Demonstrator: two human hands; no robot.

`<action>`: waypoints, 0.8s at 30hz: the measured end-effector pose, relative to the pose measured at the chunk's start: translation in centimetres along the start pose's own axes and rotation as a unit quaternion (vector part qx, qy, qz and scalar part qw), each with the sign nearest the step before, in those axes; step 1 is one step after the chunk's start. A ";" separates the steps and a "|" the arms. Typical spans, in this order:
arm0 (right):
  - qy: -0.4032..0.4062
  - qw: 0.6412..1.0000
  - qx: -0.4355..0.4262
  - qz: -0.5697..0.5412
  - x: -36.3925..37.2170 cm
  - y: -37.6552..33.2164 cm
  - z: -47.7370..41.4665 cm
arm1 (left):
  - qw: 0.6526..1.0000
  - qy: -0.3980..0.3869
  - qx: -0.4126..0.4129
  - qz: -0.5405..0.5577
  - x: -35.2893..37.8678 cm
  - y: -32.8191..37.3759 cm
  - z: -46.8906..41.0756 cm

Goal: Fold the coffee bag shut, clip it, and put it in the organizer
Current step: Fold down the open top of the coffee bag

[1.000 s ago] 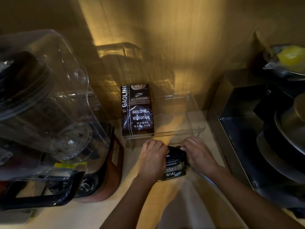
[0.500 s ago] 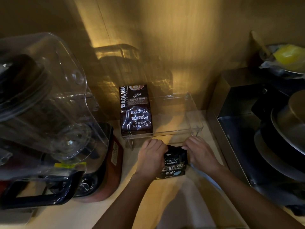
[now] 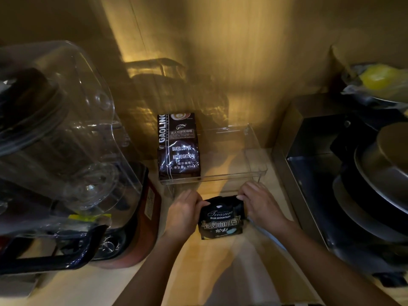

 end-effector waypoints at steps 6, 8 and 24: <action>-0.075 0.997 -0.008 0.005 1.4 0.4 0.7 | 1.000 0.000 0.027 0.004 0.1 0.5 0.6; -0.080 0.996 -0.023 0.009 1.7 0.0 0.4 | 0.999 0.002 0.037 -0.007 0.0 0.6 0.5; -0.072 0.997 -0.033 0.007 1.0 -0.9 -0.3 | 0.998 -0.047 0.031 -0.003 1.4 0.4 -0.3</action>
Point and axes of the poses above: each hand's wrist, its own z-axis away from the middle knuckle, its own x-axis out of the palm, y = z × x, the point moved 4 cm from there along -z, towards the middle knuckle, and after that the axes turned 5 degrees about y, right-handed, at the moved point
